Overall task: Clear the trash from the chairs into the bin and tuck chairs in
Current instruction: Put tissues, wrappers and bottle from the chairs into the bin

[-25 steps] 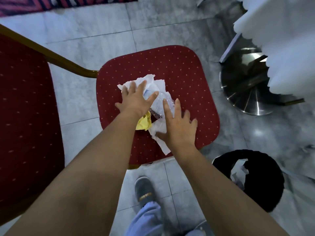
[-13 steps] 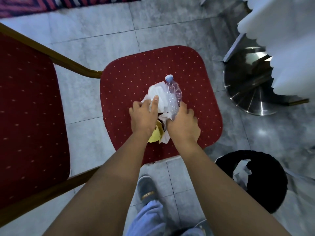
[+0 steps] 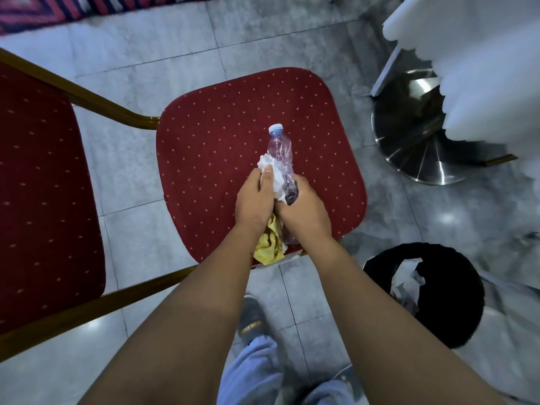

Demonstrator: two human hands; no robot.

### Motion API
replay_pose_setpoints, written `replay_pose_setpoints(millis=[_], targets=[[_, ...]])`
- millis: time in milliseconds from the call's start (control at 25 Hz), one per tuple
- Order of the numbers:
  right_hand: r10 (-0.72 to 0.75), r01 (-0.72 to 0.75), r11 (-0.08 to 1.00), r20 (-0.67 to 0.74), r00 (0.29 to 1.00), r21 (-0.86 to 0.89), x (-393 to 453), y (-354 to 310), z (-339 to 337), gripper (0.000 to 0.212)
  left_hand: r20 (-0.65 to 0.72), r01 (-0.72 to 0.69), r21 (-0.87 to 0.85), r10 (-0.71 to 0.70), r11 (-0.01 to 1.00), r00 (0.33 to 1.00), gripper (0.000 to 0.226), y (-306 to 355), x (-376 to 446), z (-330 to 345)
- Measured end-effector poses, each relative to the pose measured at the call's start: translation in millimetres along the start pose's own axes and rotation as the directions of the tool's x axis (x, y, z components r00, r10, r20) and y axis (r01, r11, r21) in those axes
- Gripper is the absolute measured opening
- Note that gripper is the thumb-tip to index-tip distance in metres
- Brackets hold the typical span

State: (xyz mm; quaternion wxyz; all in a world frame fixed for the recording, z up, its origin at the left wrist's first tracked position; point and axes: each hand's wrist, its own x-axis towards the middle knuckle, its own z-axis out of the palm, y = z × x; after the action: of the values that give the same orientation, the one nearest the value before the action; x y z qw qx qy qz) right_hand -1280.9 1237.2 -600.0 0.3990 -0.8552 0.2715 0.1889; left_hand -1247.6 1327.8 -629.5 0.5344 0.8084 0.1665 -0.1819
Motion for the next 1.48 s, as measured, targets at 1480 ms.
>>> replay_pose_setpoints(millis=[1480], targets=[[0.569, -0.540, 0.776, 0.008, 0.823, 0.327, -106, 460, -217, 0.062, 0.540, -0.170, 0.666, -0.313, 0.726, 0.781, 0.048, -24, -211, 410]])
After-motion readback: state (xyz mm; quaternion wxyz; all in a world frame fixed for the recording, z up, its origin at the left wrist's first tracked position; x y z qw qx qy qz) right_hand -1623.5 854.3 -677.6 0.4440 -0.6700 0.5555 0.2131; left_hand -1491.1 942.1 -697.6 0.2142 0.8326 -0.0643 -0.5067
